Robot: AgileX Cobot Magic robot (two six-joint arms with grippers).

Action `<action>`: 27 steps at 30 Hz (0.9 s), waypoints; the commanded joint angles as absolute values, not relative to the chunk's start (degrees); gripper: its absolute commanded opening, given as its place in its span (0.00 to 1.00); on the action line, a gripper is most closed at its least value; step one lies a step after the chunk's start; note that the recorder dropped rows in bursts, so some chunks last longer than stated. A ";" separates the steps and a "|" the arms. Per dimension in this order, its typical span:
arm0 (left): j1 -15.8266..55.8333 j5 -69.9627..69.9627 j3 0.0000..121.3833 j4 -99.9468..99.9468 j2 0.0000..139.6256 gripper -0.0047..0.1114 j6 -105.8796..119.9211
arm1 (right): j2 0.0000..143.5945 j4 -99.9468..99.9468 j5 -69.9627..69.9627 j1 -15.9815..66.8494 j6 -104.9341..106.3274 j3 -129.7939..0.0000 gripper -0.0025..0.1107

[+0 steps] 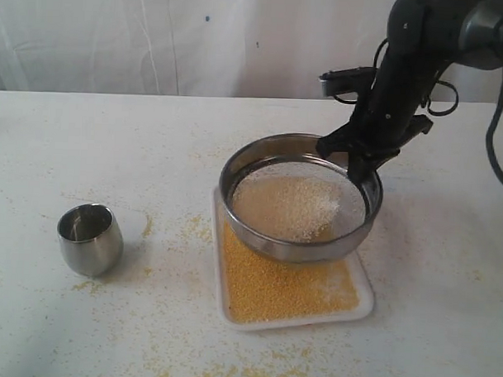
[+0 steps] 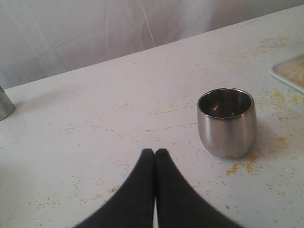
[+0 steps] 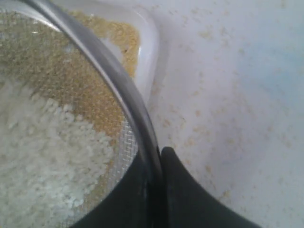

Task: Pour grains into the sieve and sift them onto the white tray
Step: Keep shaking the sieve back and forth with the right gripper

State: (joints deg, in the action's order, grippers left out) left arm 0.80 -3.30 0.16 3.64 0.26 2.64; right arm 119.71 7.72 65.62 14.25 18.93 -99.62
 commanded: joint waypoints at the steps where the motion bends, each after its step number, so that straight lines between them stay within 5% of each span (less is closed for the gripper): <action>1: 0.64 -3.06 0.00 3.28 0.00 0.04 2.60 | 118.73 10.02 68.57 14.65 24.75 -99.83 0.02; 4: 0.64 -3.06 0.00 3.28 0.00 0.04 2.60 | 117.84 1.69 61.26 14.55 1.46 -99.83 0.02; 8: 0.64 -3.06 0.00 3.28 0.00 0.04 2.60 | 117.79 24.99 69.96 15.20 47.24 -99.75 0.02; 13: 0.64 -3.06 0.00 3.28 0.00 0.04 2.60 | 117.03 5.18 59.53 14.93 3.78 -99.87 0.02; 17: 0.64 -3.06 0.00 3.28 0.00 0.04 2.60 | 117.25 21.74 69.96 15.34 44.01 -99.87 0.02; 21: 0.64 -3.06 0.00 3.28 0.00 0.04 2.60 | 116.87 1.69 61.50 14.65 2.75 -99.87 0.02; 25: 0.64 -3.06 0.00 3.28 0.00 0.04 2.60 | 116.87 20.38 69.96 15.20 40.38 -99.87 0.02; 27: 0.64 -3.06 0.00 3.28 0.00 0.04 2.60 | 116.52 13.17 67.49 15.33 30.49 -99.87 0.02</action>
State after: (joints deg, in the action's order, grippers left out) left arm 0.80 -3.30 0.16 3.64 0.26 2.64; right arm 117.95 13.45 67.27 14.51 31.68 -99.66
